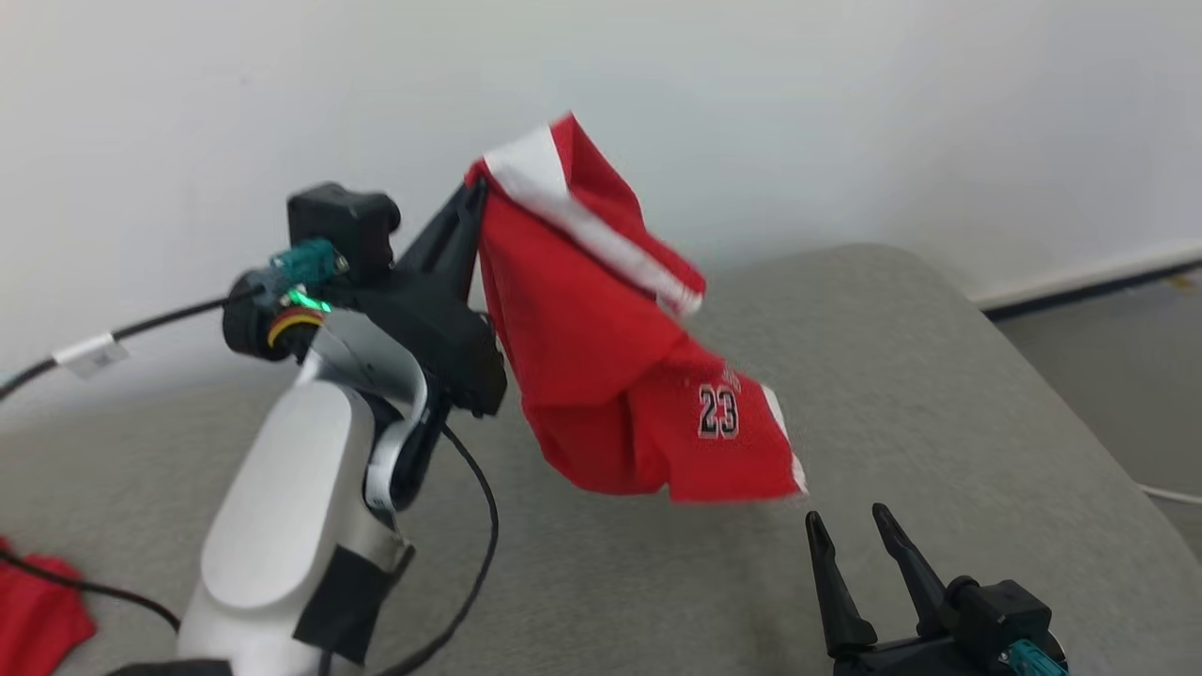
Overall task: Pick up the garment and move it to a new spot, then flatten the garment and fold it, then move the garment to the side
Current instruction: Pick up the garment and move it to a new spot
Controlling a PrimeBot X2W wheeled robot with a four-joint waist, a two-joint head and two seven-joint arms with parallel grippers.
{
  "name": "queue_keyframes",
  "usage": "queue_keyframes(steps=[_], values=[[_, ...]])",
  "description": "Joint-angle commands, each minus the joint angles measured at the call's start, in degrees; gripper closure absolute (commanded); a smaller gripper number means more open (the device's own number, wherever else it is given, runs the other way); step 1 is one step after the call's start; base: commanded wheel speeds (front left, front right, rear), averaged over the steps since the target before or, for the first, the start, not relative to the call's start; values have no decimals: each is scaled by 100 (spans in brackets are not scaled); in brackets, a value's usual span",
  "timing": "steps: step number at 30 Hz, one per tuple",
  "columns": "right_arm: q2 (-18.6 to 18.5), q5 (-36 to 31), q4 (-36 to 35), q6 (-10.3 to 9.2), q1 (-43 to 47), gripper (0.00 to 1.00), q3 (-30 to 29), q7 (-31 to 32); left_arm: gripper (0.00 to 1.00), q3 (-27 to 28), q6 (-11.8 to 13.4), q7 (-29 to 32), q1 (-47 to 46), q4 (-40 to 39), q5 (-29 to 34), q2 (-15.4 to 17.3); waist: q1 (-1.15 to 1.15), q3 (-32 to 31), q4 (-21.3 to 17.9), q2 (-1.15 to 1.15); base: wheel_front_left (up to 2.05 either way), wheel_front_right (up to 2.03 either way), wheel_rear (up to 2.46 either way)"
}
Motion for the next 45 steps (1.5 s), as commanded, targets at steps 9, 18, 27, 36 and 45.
queue_keyframes(steps=[9, 18, 27, 36, 45], values=[[-2, 20, -163, 19, -69, 0, 83, 18, 100, -206, 297, -489, 868, 465, 110, -100, 1, 776, -1327, 1, 0, 0, 0], [-2, 100, -64, 19, -77, 0, 218, 7, 0, -618, 402, -1308, 1339, 2001, 18, -203, 1, 798, -990, 1, 0, 0, 0], [-6, 106, -28, 19, 119, 0, 93, 10, 0, -372, 480, -2406, 2033, 1671, -577, -220, 1, 516, -107, 1, 0, 0, 0], [-4, 66, 2, 19, 349, 0, -346, 36, 0, 915, 399, -2418, 3875, -629, 187, -185, 1, 192, 739, 1, 0, 0, 0], [-4, 58, 97, 19, 680, 0, -762, 52, 0, 1515, 272, -2420, 4935, -780, 750, -109, 1, -112, 1221, 1, 0, 0, 0]])
